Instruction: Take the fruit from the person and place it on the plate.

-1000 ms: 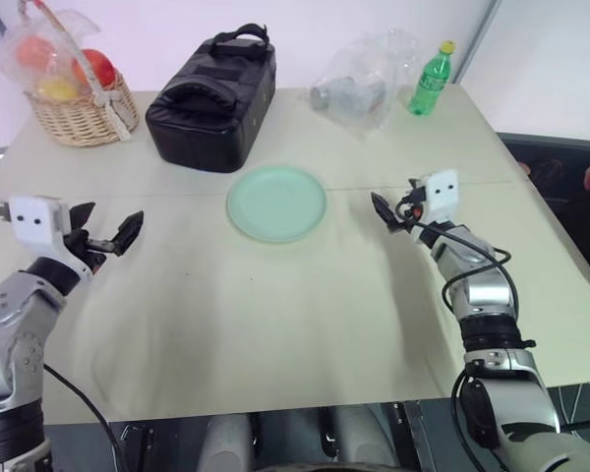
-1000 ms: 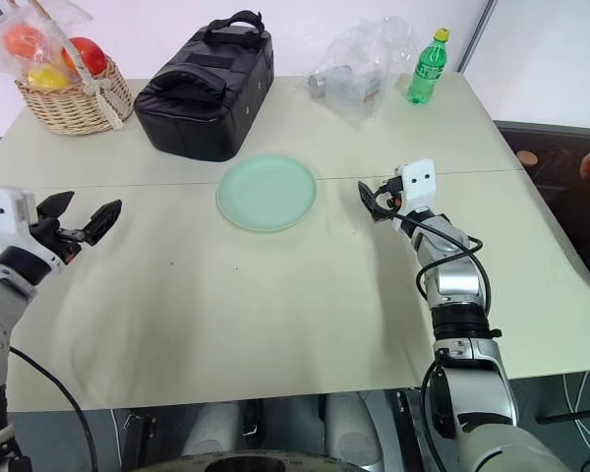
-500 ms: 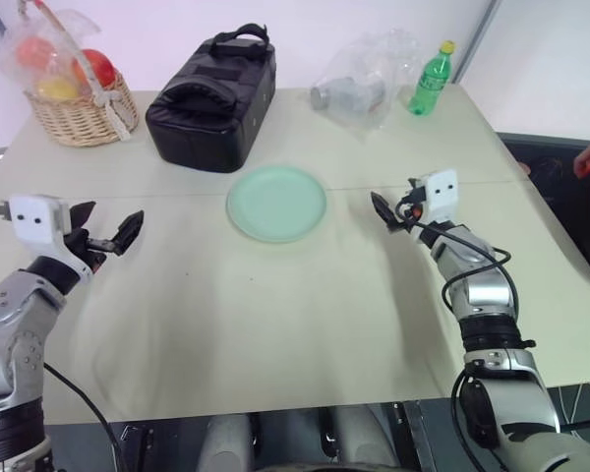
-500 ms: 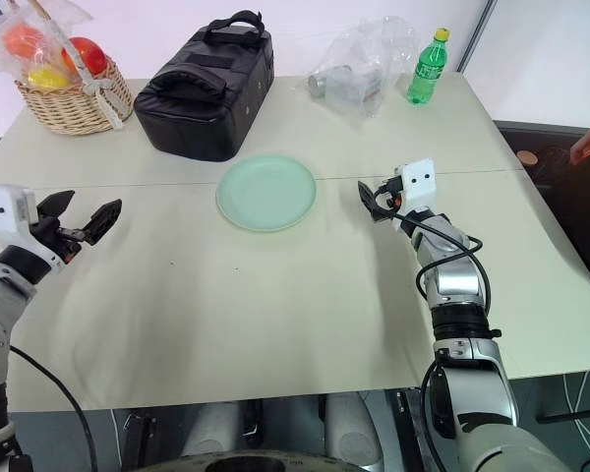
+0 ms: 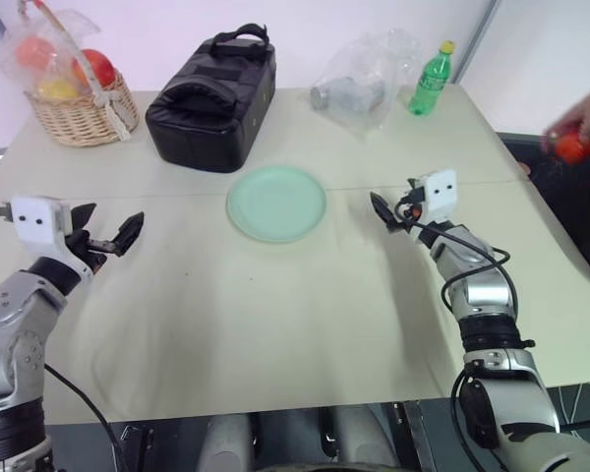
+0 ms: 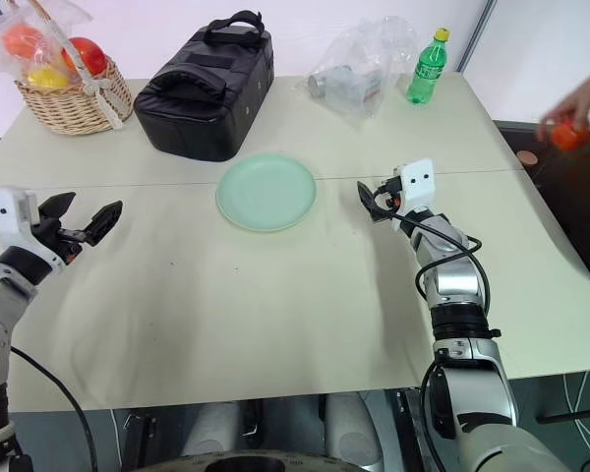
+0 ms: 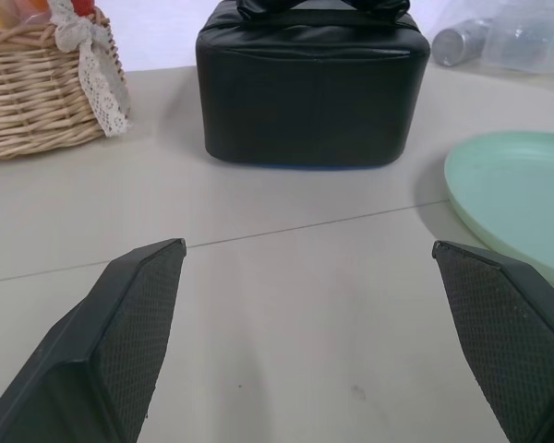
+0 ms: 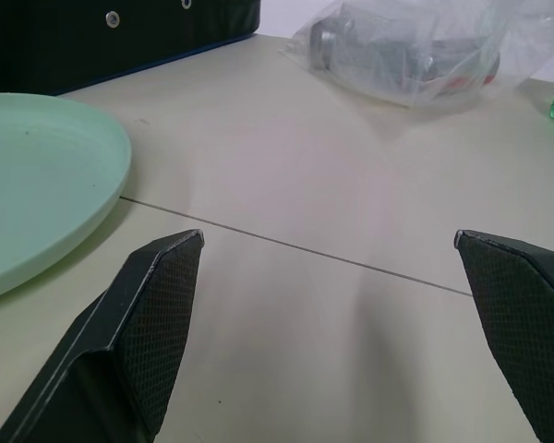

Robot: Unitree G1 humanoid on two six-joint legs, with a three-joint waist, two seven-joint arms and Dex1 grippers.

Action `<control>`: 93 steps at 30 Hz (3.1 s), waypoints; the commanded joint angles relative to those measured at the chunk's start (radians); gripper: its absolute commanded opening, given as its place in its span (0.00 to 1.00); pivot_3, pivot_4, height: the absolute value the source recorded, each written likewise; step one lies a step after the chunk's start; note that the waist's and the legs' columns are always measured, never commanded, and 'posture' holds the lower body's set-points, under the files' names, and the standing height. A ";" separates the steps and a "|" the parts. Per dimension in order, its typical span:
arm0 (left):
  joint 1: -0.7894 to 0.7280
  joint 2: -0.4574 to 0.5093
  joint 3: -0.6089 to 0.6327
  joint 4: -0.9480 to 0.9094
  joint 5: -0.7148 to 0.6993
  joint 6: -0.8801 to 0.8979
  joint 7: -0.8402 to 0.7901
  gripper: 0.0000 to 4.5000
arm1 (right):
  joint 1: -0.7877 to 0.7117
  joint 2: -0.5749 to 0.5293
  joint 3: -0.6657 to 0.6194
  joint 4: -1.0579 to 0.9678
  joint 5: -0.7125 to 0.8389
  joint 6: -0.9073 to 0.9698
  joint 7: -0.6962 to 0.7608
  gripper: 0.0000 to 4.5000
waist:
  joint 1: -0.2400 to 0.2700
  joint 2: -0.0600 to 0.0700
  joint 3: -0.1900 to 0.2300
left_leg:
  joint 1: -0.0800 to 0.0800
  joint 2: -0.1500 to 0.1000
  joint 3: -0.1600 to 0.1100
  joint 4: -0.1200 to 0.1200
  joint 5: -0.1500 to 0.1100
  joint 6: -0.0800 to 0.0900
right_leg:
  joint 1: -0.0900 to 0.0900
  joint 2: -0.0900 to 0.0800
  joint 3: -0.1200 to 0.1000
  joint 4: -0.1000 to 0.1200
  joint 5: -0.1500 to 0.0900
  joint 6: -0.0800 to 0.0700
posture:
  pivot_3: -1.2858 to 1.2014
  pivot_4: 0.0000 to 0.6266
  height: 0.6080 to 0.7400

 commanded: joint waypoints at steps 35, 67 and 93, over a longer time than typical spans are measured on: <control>-0.087 0.065 -0.005 0.015 -0.008 0.000 -0.050 1.00 | 0.074 -0.331 -0.041 -0.714 0.556 0.609 0.438 0.99 | 0.007 -0.001 0.000 | 0.001 0.001 -0.001 0.001 0.000 0.000 | 0.002 0.001 -0.001 0.000 0.000 0.000 | 0.52 0.24 1.00; -0.639 -0.136 -0.365 0.352 0.077 -0.105 -0.186 1.00 | 0.049 -0.208 0.053 -0.791 0.507 0.589 0.277 0.99 | 0.031 -0.001 0.000 | 0.000 0.000 -0.001 0.002 0.000 0.000 | 0.002 0.003 0.000 0.000 0.000 0.000 | 0.52 0.24 1.00; -0.635 -0.164 -0.343 0.333 0.082 -0.126 -0.209 0.94 | 0.048 -0.204 0.061 -0.773 0.490 0.574 0.262 1.00 | 0.031 -0.001 0.000 | 0.000 0.000 -0.001 0.002 0.000 0.000 | 0.002 0.003 0.000 0.000 0.000 0.000 | 0.52 0.24 1.00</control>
